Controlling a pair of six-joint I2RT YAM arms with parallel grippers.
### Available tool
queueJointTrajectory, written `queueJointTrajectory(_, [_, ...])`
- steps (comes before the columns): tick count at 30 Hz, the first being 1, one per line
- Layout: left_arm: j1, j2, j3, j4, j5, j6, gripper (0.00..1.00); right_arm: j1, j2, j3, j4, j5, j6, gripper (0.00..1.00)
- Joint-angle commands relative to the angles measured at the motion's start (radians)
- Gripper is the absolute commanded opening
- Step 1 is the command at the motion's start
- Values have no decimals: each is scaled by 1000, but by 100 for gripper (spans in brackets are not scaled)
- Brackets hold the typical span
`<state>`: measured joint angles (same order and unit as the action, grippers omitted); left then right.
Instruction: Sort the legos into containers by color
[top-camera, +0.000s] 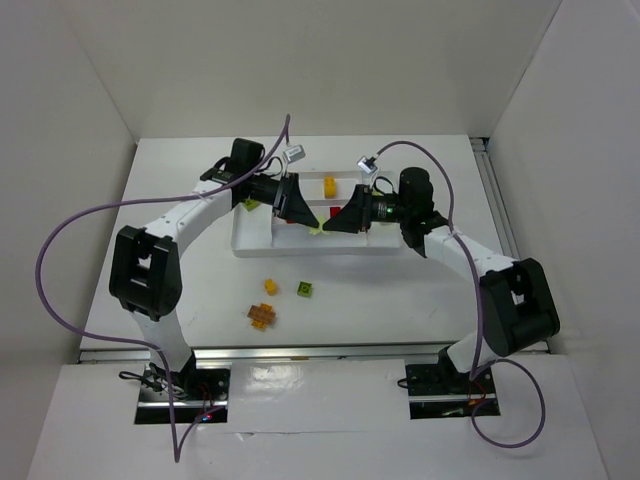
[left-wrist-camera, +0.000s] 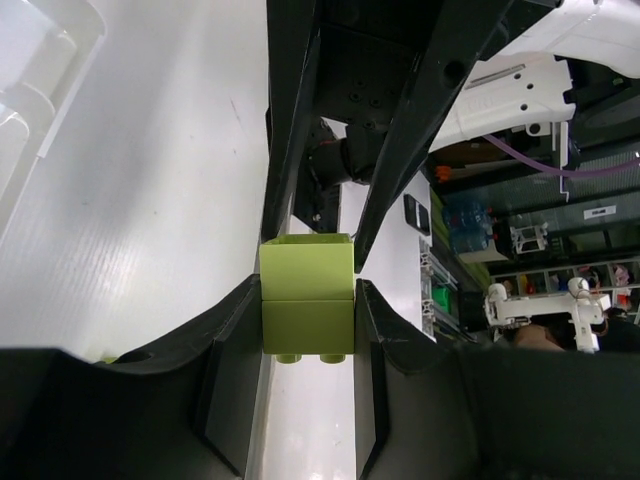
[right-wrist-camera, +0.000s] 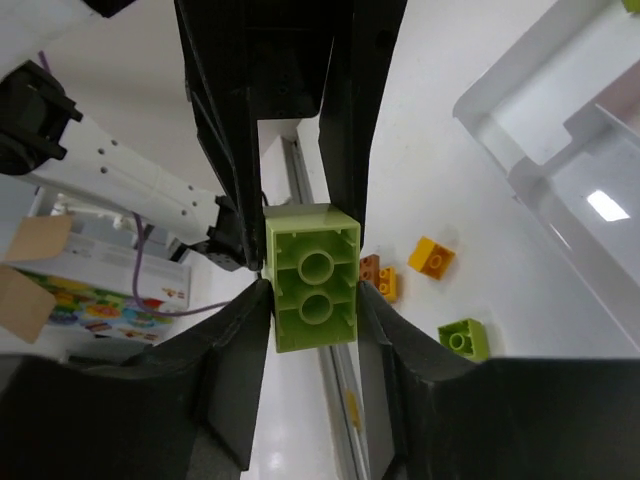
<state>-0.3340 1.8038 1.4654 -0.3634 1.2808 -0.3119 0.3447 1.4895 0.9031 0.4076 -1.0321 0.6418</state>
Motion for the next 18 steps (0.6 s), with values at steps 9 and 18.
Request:
queueJointTrajectory(9, [-5, -58, 0, 30, 49, 37, 0, 8, -41, 22, 134, 18, 67, 1])
queueJointTrajectory(18, [26, -37, 9, 11, 49, 37, 0, -76, -169, -7, -54, 122, -27, 0])
